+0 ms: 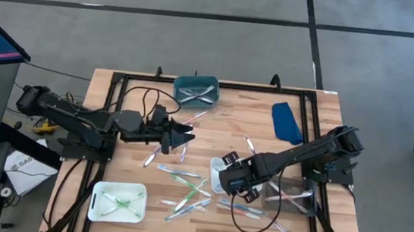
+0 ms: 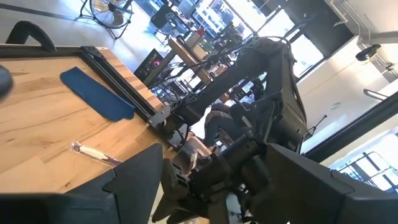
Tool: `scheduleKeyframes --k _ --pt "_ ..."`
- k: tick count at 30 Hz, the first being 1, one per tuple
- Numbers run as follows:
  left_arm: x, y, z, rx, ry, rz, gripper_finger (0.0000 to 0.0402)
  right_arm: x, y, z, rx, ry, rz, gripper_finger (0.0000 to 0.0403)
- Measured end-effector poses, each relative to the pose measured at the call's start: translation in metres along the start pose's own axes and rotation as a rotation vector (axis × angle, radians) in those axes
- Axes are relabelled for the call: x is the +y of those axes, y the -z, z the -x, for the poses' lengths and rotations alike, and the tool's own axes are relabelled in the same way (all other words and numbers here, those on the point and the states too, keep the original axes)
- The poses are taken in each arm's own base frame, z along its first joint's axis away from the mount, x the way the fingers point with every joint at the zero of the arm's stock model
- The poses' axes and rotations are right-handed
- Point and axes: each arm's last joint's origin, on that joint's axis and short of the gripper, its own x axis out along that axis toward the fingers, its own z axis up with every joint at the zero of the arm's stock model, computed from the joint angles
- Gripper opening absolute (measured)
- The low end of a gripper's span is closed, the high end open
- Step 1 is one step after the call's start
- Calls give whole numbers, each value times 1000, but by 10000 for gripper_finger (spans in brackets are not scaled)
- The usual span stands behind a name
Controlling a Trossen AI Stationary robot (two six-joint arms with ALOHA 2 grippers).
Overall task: Pick & Place Toothbrushes
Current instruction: Put the green toothbrush into the bottom white bin
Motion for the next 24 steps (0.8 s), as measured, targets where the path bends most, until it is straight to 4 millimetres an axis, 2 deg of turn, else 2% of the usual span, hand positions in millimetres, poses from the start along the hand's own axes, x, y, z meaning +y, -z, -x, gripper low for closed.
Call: scheduleKeyframes --k 5,14,20,24 --pt "0 6 -3 21 2 -28 282 -6 -6 11 -20 8 -23 164" --pt "2 32 -18 115 -16 -66 282 -35 -11 45 -21 29 -87 153" --pt "2 47 -24 257 69 -84 282 -46 1 75 85 0 -156 137" --pt "1 59 -25 313 117 -255 282 -46 15 100 62 6 -172 123"
